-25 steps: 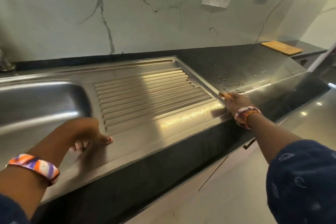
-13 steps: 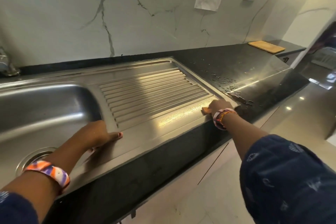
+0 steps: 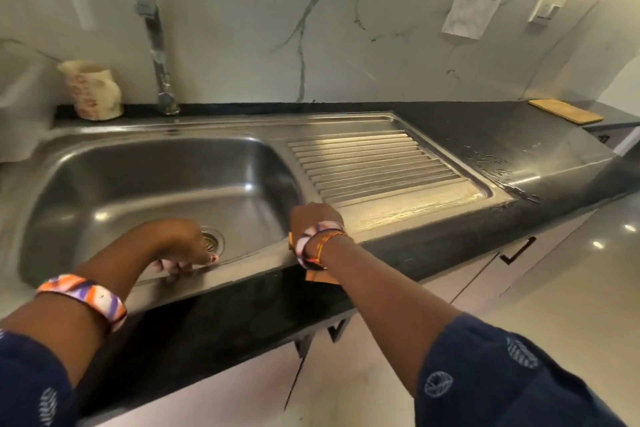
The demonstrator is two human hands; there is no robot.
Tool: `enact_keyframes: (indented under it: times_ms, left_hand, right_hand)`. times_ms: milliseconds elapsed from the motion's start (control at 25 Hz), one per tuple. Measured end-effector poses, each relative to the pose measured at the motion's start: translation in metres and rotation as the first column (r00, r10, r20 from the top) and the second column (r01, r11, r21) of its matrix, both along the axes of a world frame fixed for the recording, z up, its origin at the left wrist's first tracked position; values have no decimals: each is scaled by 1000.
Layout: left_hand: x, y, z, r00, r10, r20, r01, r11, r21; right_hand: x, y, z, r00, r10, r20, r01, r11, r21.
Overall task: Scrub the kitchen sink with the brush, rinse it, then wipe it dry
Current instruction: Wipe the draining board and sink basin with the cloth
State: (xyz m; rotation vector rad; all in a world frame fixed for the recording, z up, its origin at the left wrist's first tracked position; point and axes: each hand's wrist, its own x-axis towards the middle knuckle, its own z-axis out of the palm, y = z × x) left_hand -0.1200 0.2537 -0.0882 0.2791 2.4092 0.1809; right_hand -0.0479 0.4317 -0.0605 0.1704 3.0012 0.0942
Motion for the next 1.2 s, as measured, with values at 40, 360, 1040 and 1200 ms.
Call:
enact_keyframes:
  times_ms: [40, 360, 1040, 1200]
  left_hand:
    - [3, -15, 1, 1000, -5, -14, 5, 1000, -15]
    - [24, -76, -5, 991, 41, -131, -33, 998, 58]
    - [12, -77, -9, 992, 87, -89, -71, 983, 169]
    - [26, -102, -14, 872, 281, -400, -186, 947, 260]
  right_hand:
    - [0, -16, 2, 999, 42, 26, -42, 999, -5]
    - [-8, -57, 15, 969, 202, 140, -99, 842, -530]
    - [-10, -40, 5, 990, 139, -20, -139, 990, 3]
    - [-21, -111, 7, 917, 386, 103, -369, 917, -154]
